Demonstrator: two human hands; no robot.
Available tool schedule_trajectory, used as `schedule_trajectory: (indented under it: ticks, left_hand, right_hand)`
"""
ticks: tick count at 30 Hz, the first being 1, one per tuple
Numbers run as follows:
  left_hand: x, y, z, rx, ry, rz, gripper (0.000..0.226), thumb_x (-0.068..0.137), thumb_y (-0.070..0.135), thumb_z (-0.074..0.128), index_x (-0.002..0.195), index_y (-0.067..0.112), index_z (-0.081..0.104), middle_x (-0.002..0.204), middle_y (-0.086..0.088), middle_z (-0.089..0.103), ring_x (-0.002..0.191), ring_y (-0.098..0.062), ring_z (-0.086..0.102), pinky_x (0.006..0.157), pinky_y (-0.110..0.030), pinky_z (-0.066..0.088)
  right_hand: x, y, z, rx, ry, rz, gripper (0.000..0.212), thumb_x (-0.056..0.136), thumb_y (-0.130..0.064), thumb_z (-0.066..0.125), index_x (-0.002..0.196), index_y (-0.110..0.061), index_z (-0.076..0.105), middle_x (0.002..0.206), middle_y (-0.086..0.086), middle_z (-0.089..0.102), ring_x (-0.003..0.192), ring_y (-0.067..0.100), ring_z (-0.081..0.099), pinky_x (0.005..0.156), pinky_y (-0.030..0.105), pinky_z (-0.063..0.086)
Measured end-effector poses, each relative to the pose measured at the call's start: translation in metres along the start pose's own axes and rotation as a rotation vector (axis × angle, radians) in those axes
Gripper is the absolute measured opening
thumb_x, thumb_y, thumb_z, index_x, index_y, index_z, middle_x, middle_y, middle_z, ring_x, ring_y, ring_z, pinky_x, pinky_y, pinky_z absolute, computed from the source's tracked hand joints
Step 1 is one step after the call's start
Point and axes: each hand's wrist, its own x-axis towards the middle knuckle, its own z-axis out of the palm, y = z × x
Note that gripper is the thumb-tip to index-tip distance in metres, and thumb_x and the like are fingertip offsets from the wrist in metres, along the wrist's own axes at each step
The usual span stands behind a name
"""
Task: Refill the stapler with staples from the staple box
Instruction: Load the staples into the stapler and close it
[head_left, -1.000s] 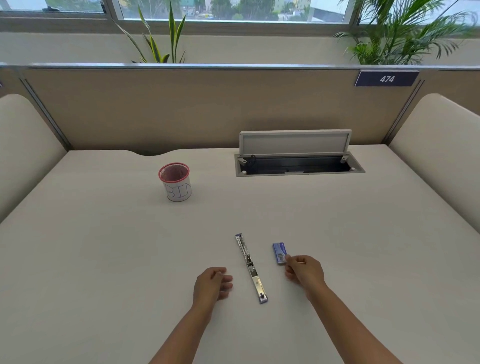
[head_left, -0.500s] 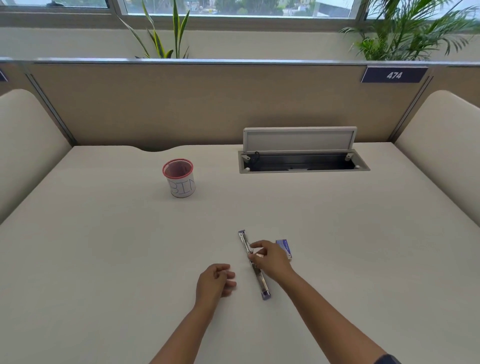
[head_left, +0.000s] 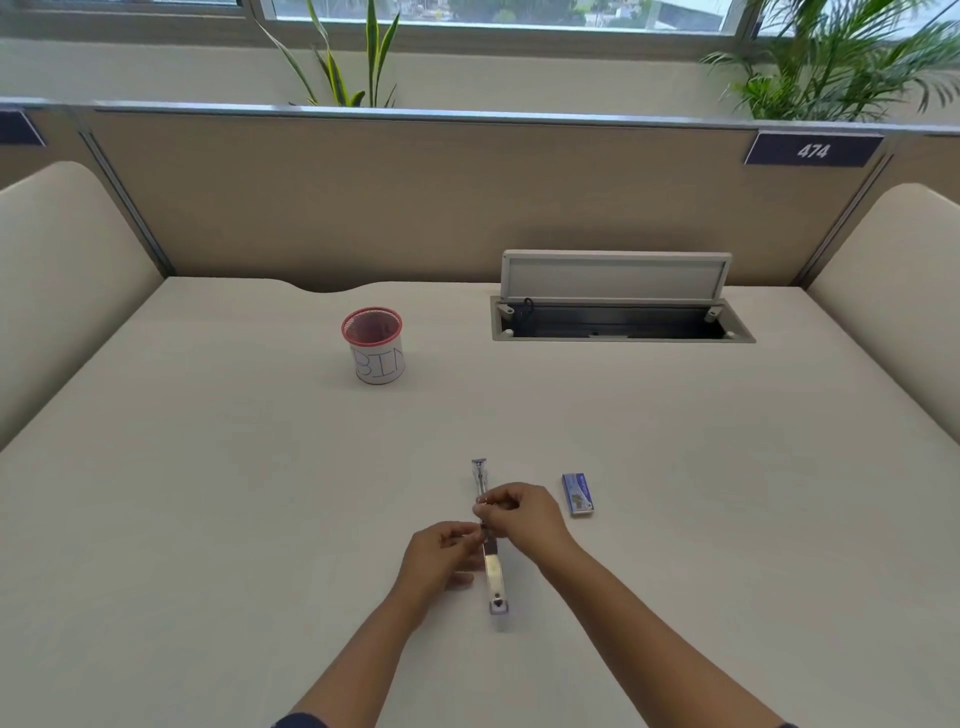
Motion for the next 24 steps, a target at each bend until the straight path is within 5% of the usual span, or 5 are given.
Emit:
schedule_trajectory:
  ticks: [5,15,20,24]
  left_hand:
    - [-0.001,-0.002,-0.001,0.025,-0.042,0.004,0.014,0.084,0.012,0.061,0.097,0.01,0.066,0.084,-0.008,0.075,0.072,-0.016,0.072,0.055,-0.022,0.052]
    - [0.006,-0.008,0.001,0.038,-0.029,0.008,0.014,0.083,0.014,0.065,0.094,0.006,0.065,0.079,-0.008,0.071,0.059,-0.006,0.067,0.051,-0.018,0.049]
    - [0.009,-0.012,0.0,0.048,0.003,0.034,0.011,0.082,0.01,0.065,0.092,0.006,0.065,0.081,-0.015,0.066,0.066,-0.019,0.063,0.056,-0.025,0.05]
    - [0.009,-0.011,0.001,-0.008,0.04,0.03,0.004,0.082,0.009,0.065,0.085,0.011,0.063,0.075,-0.01,0.063,0.059,-0.018,0.062,0.054,-0.025,0.051]
  right_hand:
    - [-0.007,0.003,-0.005,0.129,-0.215,0.132,0.011,0.086,-0.01,0.063,0.095,-0.006,0.066,0.074,0.005,0.063,0.067,0.014,0.06,0.064,0.018,0.054]
    - [-0.01,0.005,-0.015,0.397,-0.257,0.236,0.01,0.091,-0.001,0.054,0.09,-0.002,0.064,0.078,0.012,0.063,0.066,0.013,0.064,0.064,0.017,0.055]
    - [-0.01,0.002,-0.016,0.43,-0.25,0.255,0.009,0.092,-0.004,0.052,0.091,-0.005,0.061,0.08,0.01,0.064,0.069,0.014,0.064,0.066,0.019,0.057]
    - [-0.006,0.0,-0.025,0.439,-0.228,0.234,0.02,0.09,0.004,0.05,0.108,0.0,0.057,0.093,0.011,0.064,0.083,0.015,0.064,0.068,0.018,0.057]
